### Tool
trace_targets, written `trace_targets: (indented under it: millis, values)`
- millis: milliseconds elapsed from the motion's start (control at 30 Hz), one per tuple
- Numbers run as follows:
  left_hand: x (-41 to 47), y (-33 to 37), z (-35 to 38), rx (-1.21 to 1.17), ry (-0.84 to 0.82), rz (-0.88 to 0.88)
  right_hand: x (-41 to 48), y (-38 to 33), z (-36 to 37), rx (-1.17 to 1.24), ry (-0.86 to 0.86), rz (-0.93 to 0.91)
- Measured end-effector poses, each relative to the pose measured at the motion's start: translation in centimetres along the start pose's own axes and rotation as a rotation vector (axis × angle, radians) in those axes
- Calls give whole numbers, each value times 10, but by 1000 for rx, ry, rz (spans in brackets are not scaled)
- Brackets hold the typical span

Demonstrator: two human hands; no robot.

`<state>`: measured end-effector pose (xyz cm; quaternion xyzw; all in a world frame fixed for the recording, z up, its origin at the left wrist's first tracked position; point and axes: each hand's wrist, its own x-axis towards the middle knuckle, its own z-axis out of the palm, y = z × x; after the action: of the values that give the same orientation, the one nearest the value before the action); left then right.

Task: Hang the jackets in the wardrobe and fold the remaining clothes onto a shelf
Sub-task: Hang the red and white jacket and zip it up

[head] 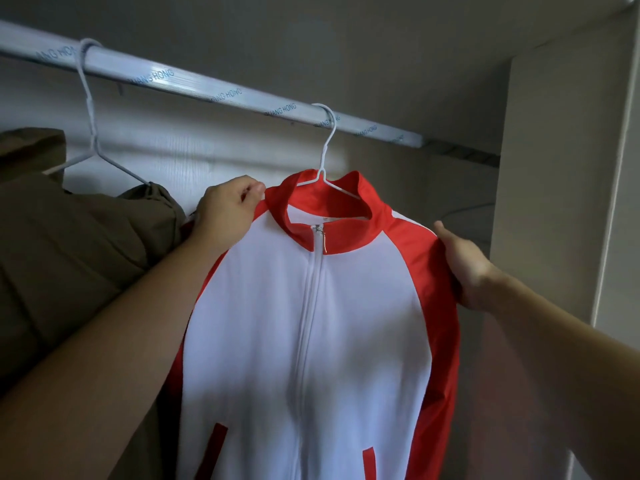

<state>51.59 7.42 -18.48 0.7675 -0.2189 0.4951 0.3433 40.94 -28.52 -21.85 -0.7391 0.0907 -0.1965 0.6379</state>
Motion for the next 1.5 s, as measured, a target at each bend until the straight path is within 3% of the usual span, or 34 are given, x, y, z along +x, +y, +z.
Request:
trace_targets:
  millis: [100, 267, 367, 533, 800, 933, 1100, 1300, 1500]
  values:
    - [1, 1, 7, 76, 27, -31, -4, -3, 1, -46, -1, -59]
    - [-2, 2, 7, 114, 80, 44, -13, -12, -6, -580, 302, -568]
    - [-8, 1, 10, 39, 87, 18, -20, -6, -8, -633, 409, -760]
    - [-11, 2, 11, -8, 52, -16, -20, 28, -18, -561, 348, -595]
    - [-12, 0, 13, -50, 43, -51, -20, 40, -12, -584, 376, -741]
    - [-24, -23, 11, -35, 158, -247, -19, 38, -18, -611, 298, -679]
    - [-41, -55, 17, -231, 226, -617, -22, 33, -13, -544, 302, -694]
    - [-57, -62, 26, -161, 261, -588, -27, 38, -12, -587, 324, -653]
    - [-40, -51, 22, -89, 237, -678, -33, 26, -14, -618, 303, -625]
